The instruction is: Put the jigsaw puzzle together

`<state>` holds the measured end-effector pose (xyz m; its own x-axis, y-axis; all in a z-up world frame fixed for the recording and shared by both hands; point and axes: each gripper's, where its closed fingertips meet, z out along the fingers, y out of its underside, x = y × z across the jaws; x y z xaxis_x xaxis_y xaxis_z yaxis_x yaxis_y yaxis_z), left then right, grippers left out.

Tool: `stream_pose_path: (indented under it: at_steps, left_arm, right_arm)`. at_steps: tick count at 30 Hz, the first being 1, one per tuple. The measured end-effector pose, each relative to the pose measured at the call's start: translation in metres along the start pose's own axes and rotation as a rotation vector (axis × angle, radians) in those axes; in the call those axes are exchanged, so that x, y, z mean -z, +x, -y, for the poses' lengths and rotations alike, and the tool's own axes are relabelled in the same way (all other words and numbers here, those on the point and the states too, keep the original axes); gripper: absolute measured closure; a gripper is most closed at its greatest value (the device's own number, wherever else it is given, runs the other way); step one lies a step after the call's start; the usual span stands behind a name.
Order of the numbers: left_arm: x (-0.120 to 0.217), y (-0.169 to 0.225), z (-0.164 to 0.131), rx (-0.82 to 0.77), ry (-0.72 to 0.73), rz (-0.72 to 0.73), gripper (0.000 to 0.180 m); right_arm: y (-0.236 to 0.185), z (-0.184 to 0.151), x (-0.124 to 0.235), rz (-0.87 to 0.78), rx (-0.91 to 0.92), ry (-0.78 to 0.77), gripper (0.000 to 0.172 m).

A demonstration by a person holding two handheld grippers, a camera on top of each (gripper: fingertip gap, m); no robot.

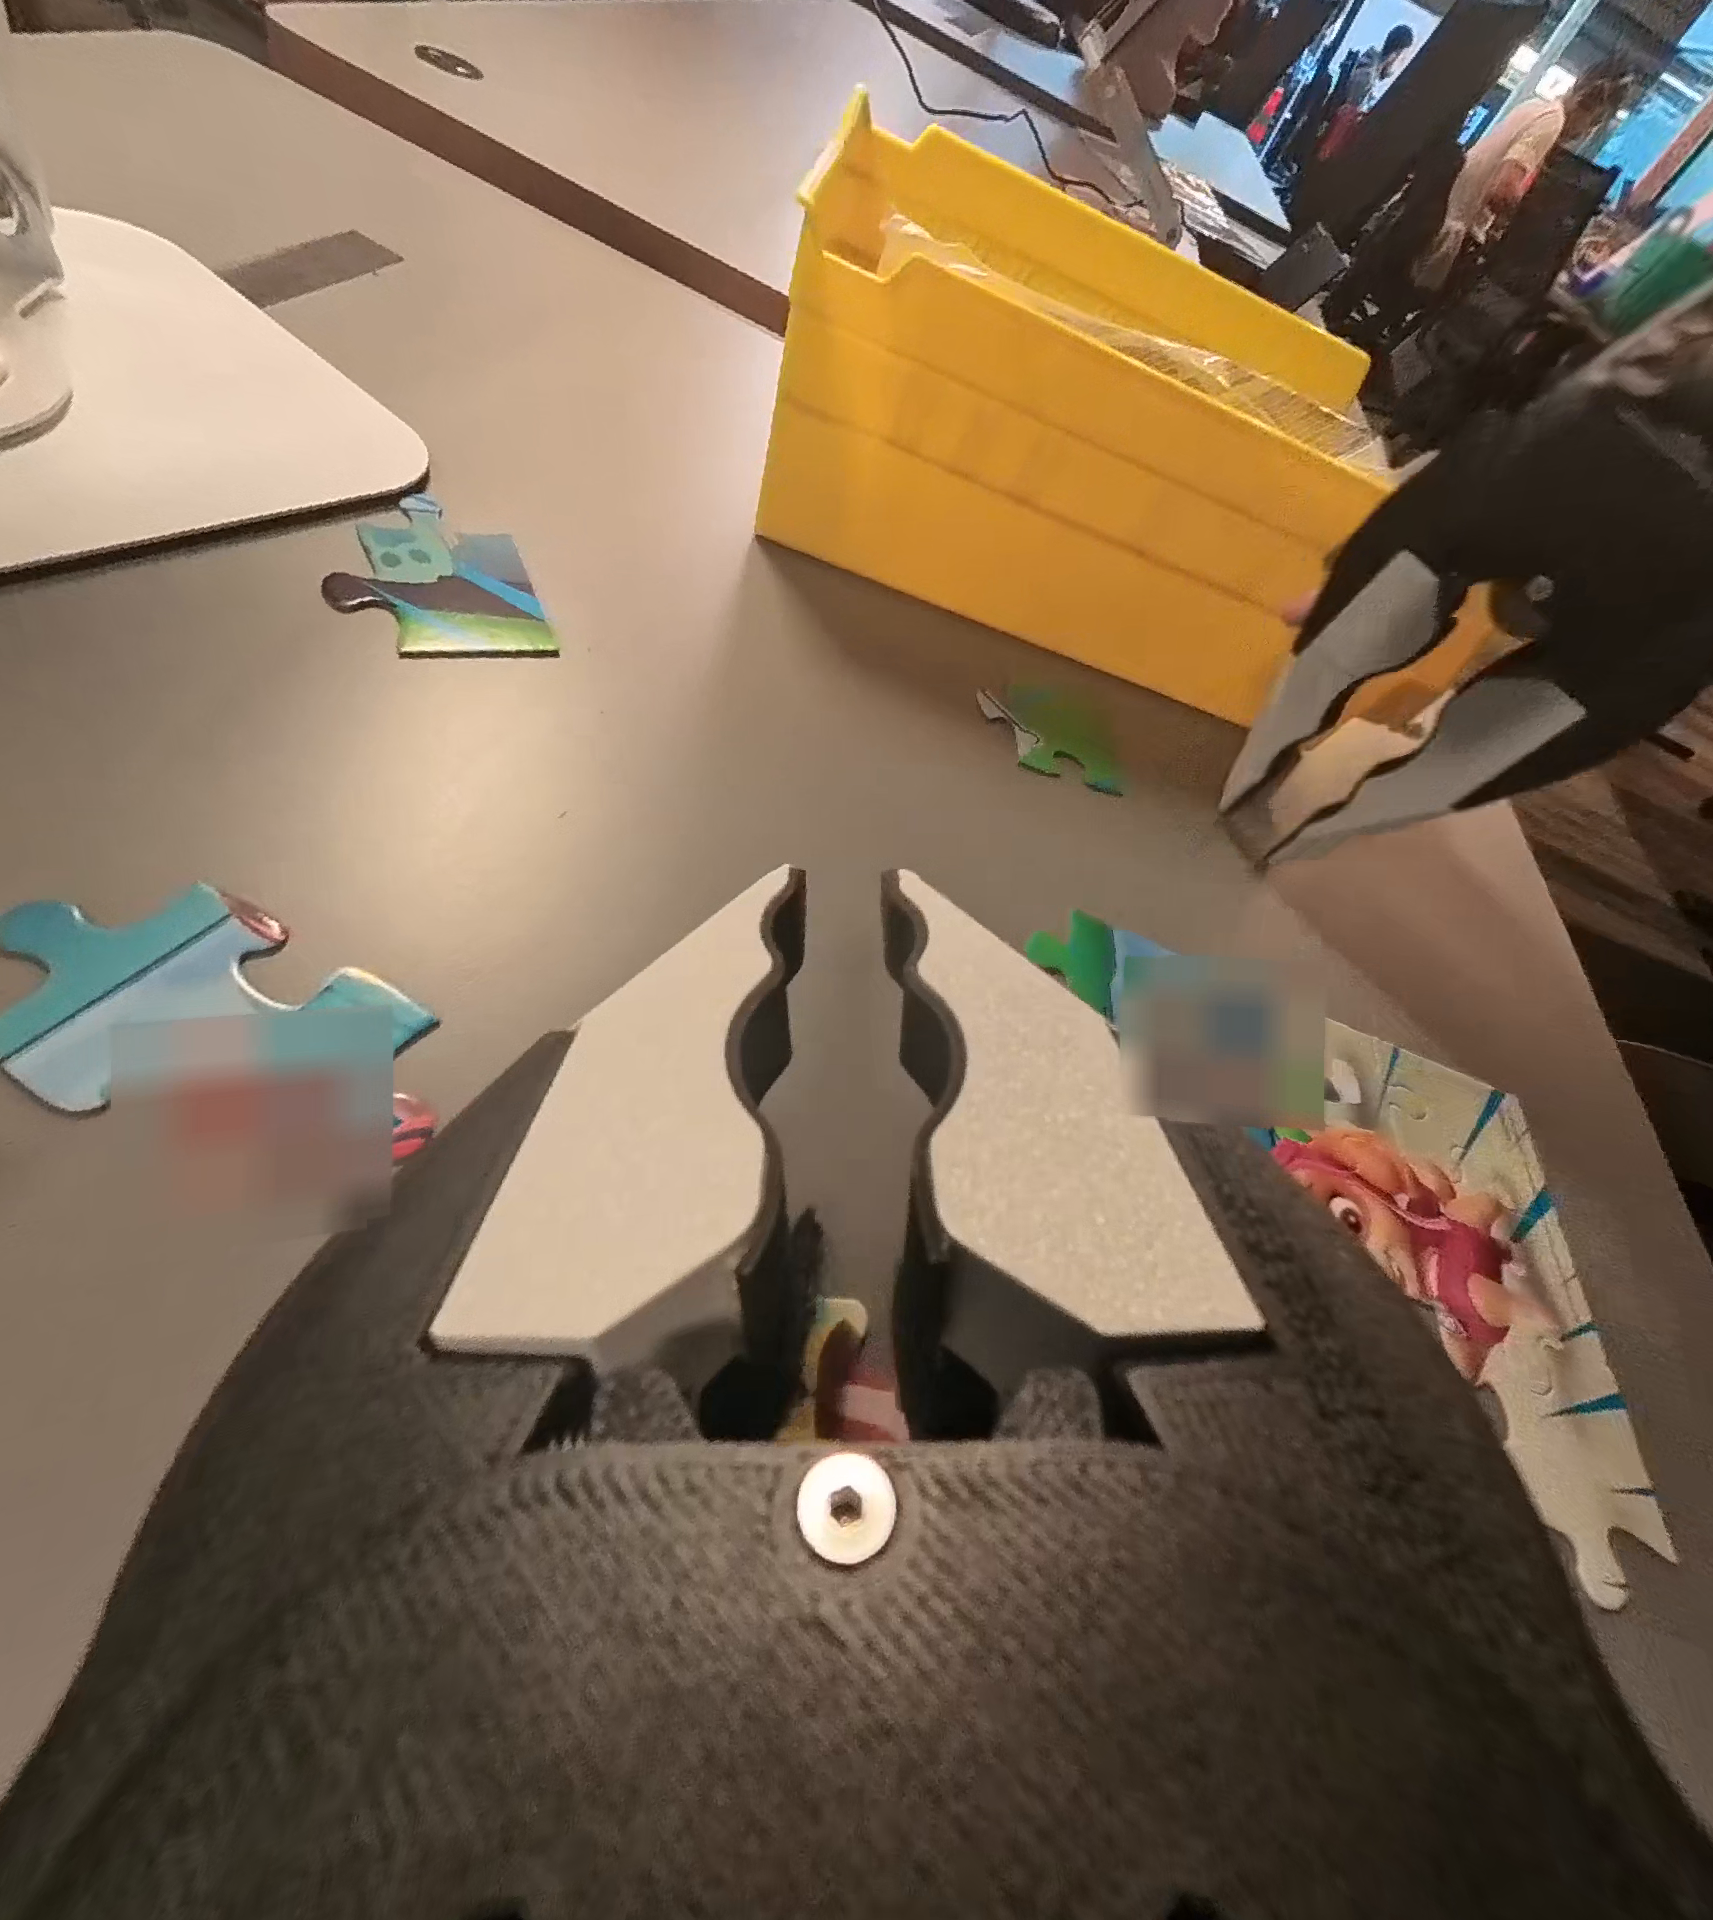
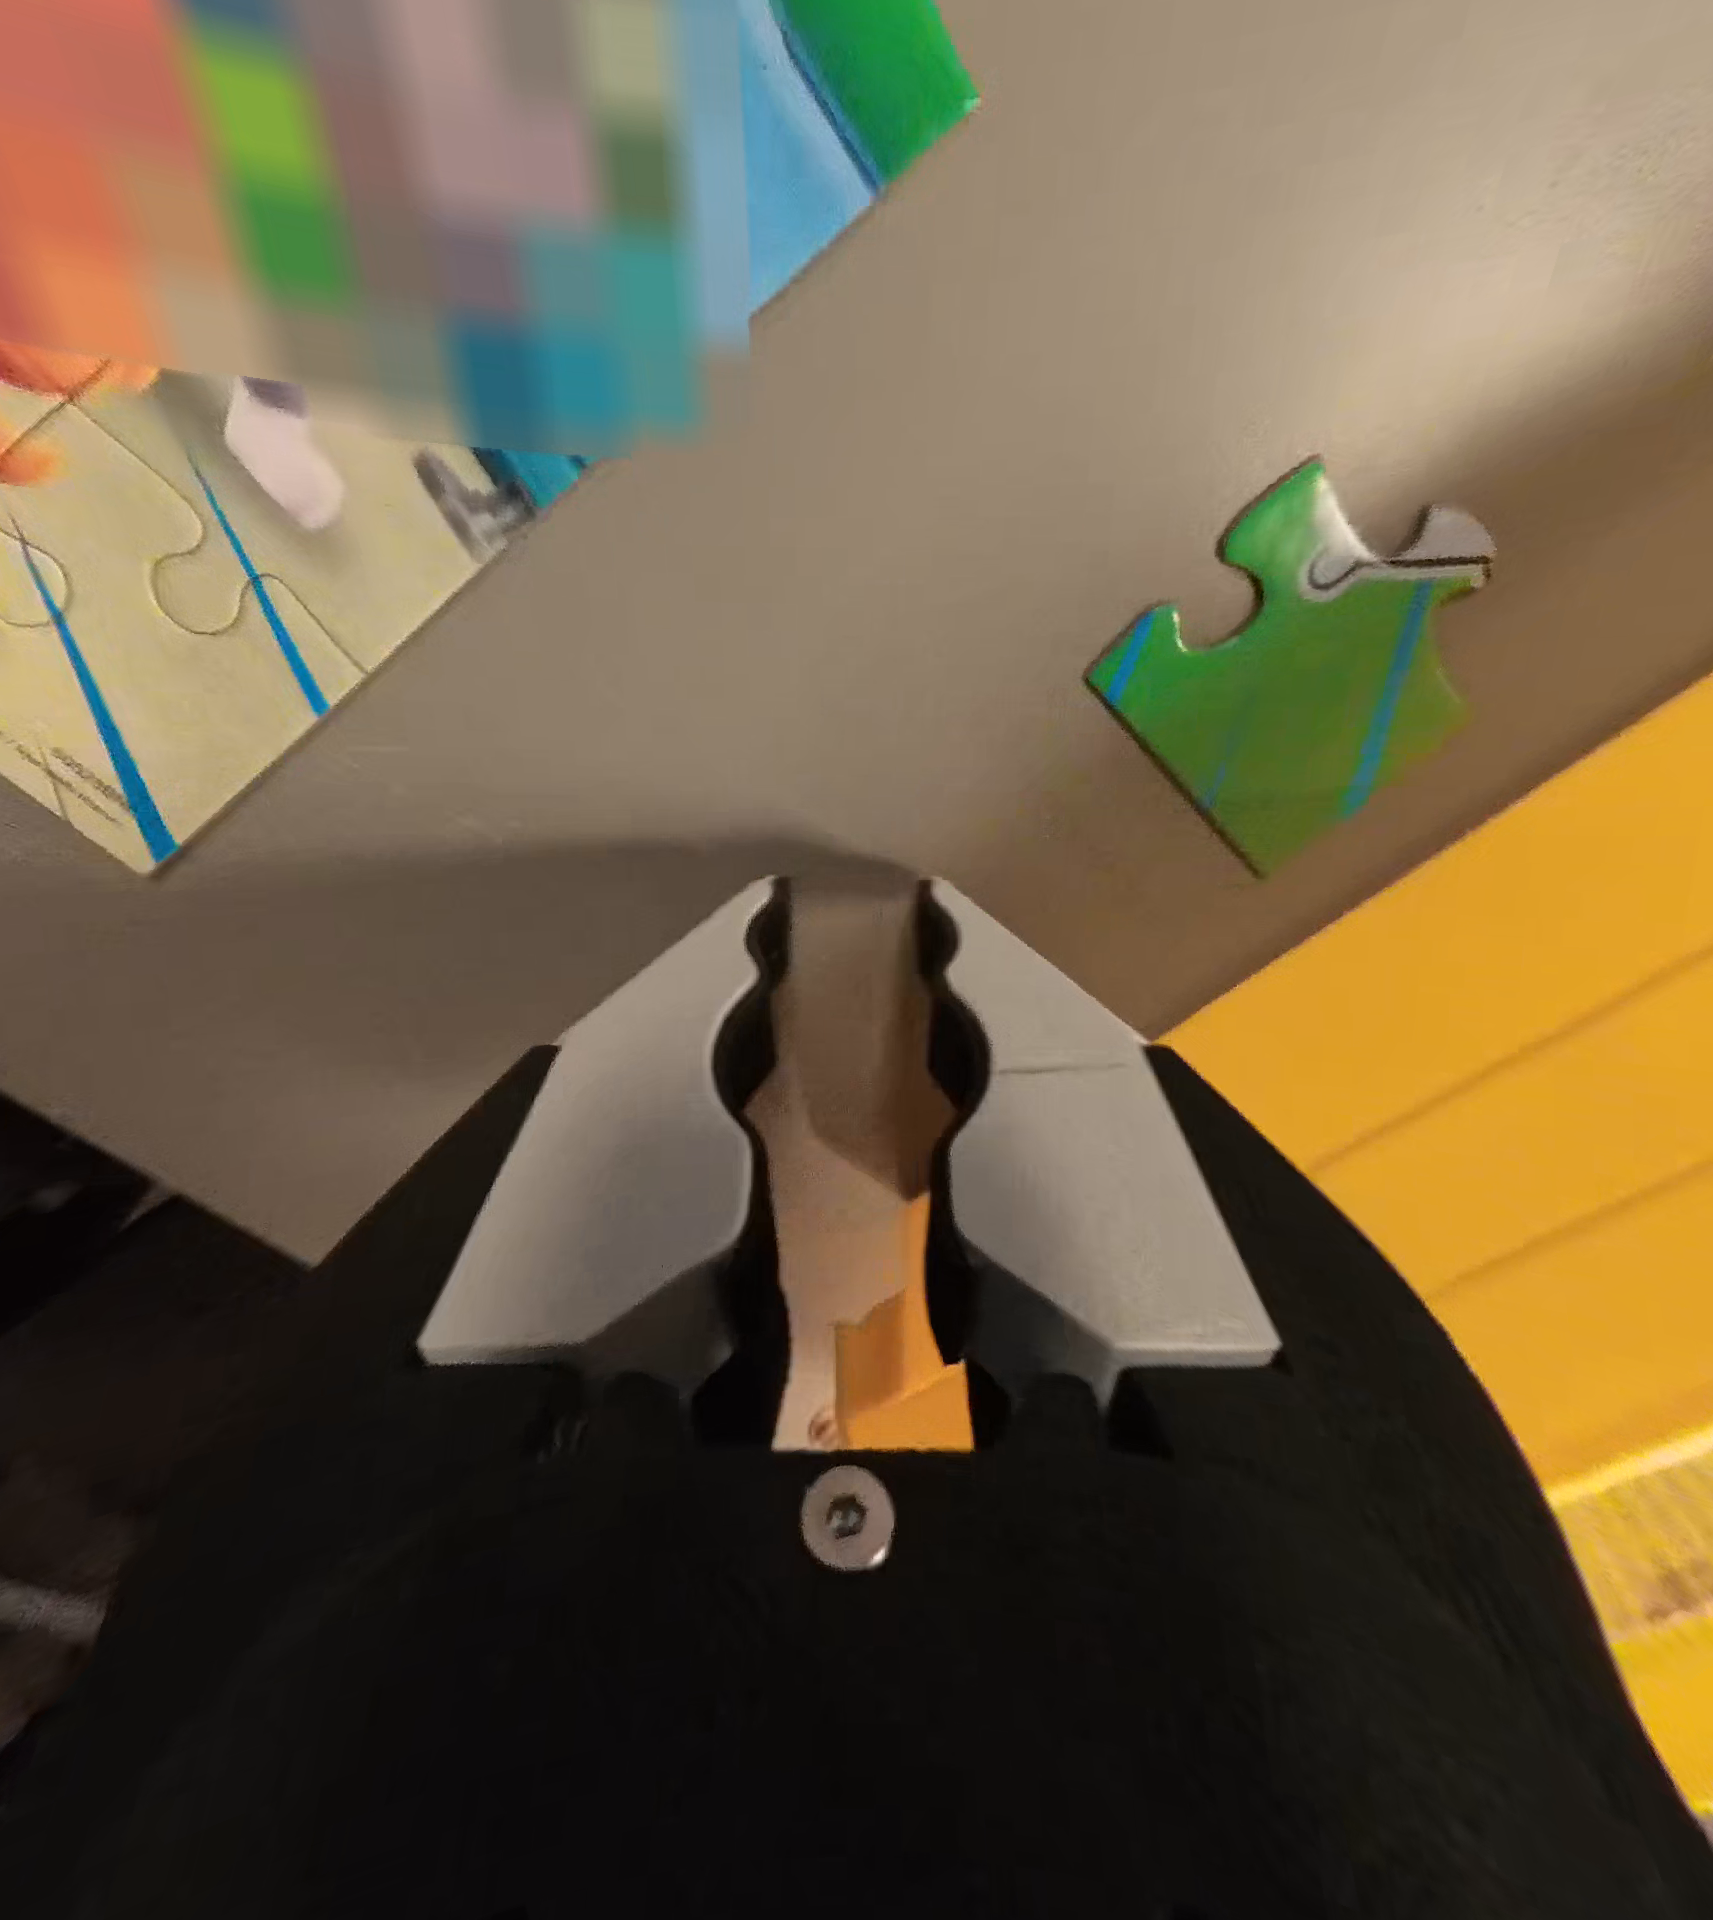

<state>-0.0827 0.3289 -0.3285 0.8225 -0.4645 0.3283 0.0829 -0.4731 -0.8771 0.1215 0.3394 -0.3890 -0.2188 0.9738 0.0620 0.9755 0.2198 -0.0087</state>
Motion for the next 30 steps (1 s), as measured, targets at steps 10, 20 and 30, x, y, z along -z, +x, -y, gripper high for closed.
stream_pose_path:
  at_steps: [10, 20, 30]
  left_arm:
    - [0.001, 0.006, 0.005, -0.020, 0.012, -0.009, 0.167]
    - [0.007, 0.006, 0.015, 0.024, 0.082, -0.044, 0.169]
    - [-0.005, 0.018, 0.005, 0.003, 0.030, -0.069, 0.169]
  right_arm:
    - [0.078, 0.039, 0.023, -0.498, -0.191, 0.152, 0.172]
    - [0.089, 0.025, -0.003, -0.445, -0.288, 0.028, 0.172]
    - [0.058, 0.021, -0.001, -0.285, -0.334, 0.040, 0.172]
